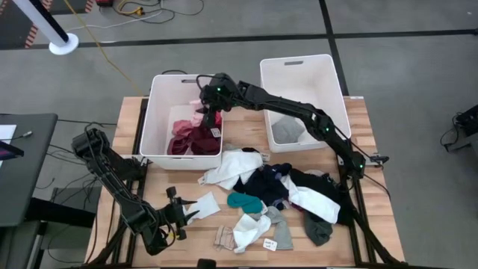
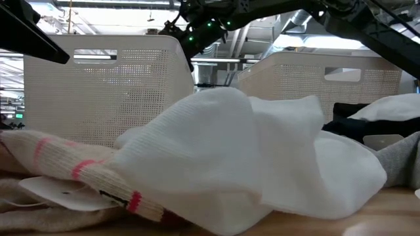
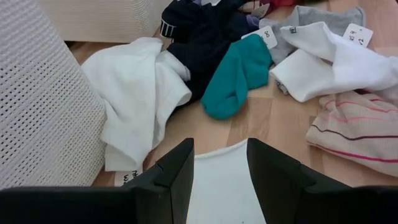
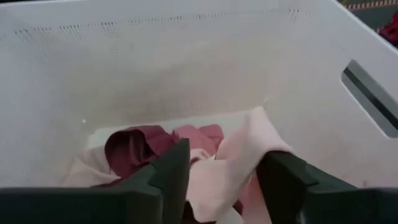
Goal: Sort clothes
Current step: Put the light pink sock into the left white bin, then put the brown sock into the left white bin
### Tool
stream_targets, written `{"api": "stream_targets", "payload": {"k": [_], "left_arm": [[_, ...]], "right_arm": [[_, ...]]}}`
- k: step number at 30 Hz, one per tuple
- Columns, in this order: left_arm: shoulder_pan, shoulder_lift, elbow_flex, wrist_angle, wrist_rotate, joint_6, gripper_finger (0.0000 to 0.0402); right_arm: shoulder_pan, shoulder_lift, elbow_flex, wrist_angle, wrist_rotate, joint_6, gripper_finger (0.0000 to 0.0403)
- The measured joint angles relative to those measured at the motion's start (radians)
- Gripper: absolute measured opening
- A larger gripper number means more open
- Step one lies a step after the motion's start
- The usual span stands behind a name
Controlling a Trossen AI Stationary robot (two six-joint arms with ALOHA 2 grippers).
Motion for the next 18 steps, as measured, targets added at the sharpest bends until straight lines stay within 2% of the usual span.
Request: {"api": "stream_targets", "payload": {"k": [6,15,18], "left_arm": [[0.000,0.000,0.000,0.002,0.001,0.000,0.0144],[0.001,0.000,0.001,0.008,0.008,0.007,0.0144],[0.009,0.000,0.001,0.008,0.009,0.007,0.0144]], "right_arm": [[0.010,-0.007,0.024,-0.004,0.002,0.000,0.0206],[-0.006,-0.065,0.023,-0.271,0.028,-0.013,0.0191],[-0.008,-0.075,0.023,-0.302,0.028,-0.014,0.0188]]}}
